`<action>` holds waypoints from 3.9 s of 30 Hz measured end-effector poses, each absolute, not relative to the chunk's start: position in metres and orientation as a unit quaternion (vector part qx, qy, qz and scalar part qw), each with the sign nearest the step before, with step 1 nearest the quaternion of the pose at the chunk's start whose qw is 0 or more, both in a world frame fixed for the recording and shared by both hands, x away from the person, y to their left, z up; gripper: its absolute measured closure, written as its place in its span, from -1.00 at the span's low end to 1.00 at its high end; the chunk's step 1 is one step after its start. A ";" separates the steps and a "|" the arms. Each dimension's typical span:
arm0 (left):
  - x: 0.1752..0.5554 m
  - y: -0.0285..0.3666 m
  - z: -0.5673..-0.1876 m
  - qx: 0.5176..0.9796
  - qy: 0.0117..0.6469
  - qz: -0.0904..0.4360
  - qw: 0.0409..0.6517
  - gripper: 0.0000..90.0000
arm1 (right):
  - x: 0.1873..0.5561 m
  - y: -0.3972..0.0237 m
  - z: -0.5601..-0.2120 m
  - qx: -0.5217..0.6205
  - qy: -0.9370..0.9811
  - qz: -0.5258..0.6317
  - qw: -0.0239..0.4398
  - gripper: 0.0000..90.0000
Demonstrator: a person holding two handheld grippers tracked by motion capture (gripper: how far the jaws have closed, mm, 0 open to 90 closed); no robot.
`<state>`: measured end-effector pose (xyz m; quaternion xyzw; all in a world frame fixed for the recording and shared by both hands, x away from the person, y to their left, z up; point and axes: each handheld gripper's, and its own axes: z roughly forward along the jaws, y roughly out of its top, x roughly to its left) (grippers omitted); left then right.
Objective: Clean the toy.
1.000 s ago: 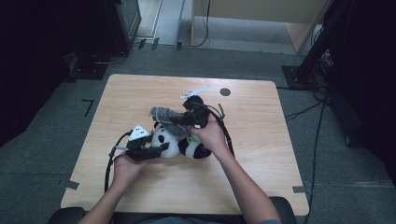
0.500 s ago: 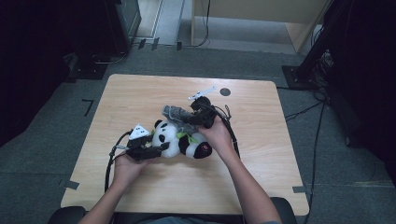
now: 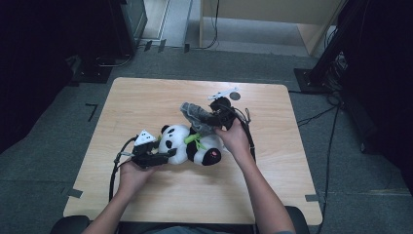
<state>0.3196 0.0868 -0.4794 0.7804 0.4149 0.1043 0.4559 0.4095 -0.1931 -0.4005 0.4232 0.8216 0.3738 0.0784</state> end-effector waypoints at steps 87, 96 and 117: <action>0.326 0.087 -0.482 0.788 0.412 0.090 0.449 -0.52 | 0.381 -0.242 -0.391 0.439 0.795 0.410 0.090 0.66; 0.326 0.086 -0.482 0.787 0.411 0.092 0.450 -0.52 | 0.378 -0.262 -0.406 0.462 0.770 0.435 0.064 0.65; 0.326 0.086 -0.482 0.787 0.412 0.092 0.451 -0.52 | 0.389 -0.287 -0.422 0.492 0.755 0.431 0.049 0.63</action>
